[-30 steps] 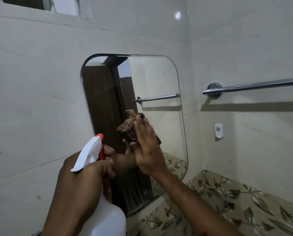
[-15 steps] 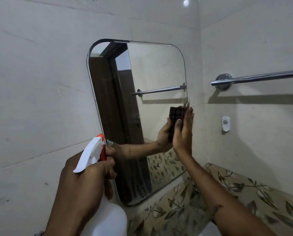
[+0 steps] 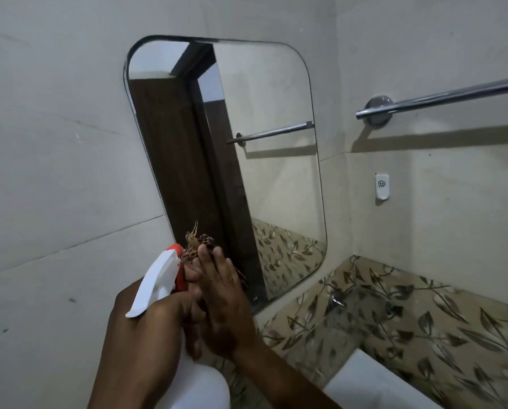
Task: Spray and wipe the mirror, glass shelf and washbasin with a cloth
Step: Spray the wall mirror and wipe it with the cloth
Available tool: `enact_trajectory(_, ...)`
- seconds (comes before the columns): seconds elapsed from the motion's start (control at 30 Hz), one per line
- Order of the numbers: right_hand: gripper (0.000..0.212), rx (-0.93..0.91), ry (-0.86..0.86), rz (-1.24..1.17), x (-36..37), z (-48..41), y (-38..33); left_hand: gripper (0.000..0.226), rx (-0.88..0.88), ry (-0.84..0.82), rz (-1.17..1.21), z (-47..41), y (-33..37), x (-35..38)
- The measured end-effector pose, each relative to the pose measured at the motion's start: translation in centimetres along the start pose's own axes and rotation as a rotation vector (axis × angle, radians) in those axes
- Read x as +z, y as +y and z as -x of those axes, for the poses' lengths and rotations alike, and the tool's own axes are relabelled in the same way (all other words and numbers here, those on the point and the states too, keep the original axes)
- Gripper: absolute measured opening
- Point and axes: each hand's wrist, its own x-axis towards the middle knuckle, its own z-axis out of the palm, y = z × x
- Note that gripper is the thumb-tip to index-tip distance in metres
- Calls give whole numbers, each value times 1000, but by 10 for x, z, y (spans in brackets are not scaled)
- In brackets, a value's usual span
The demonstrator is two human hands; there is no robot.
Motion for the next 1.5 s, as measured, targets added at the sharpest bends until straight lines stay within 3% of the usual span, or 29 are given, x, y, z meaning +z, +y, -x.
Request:
enact_trajectory(0.1, 59, 42, 31, 69, -16, 5, 31, 36, 50, -51, 74, 2, -6, -6)
enact_trajectory(0.27, 62, 482, 329, 5, -53, -7, 109, 54, 4, -119, 135, 3, -12, -10)
enact_trajectory(0.37, 68, 651, 437, -8, -74, -18, 157, 37, 31, -106, 132, 3, -14, -9)
enact_trajectory(0.5, 66, 720, 447, 9, -82, -16, 181, 32, 4, -119, 157, 5, -18, -9)
enact_trajectory(0.63, 63, 667, 457, -10, -64, -1, 147, 30, 29, -95, 80, 6, -30, -9)
enact_trajectory(0.77, 59, 587, 405, -88, -26, 39, 86, 21, 18, -88, 65, 13, -38, -4)
enact_trajectory(0.87, 58, 556, 260, -164, 1, 69, 37, 41, 21, -72, 53, 19, -38, 0)
enact_trajectory(0.97, 59, 439, -7, -169, 26, 101, -2, 63, -24, -43, 28, 21, -46, -2)
enact_trajectory(1.1, 54, 501, -194, -394, 31, 115, -36, 35, -33, -51, 65, 30, -51, -13)
enact_trajectory(1.17, 58, 629, -211, -536, 20, 117, -52, 36, -35, -62, 88, 35, -52, -21)
enact_trajectory(1.27, 47, 935, 49, -716, -1, 133, -85, 47, -29, -54, 152, 44, -52, -34)
enact_trajectory(1.37, 29, 1277, 304, -848, -34, 142, -100, 44, -21, -57, 144, 48, -64, -44)
enact_trajectory(1.5, 30, 1476, 482, -888, -77, 159, -90, 30, -42, -67, 66, 63, -93, -48)
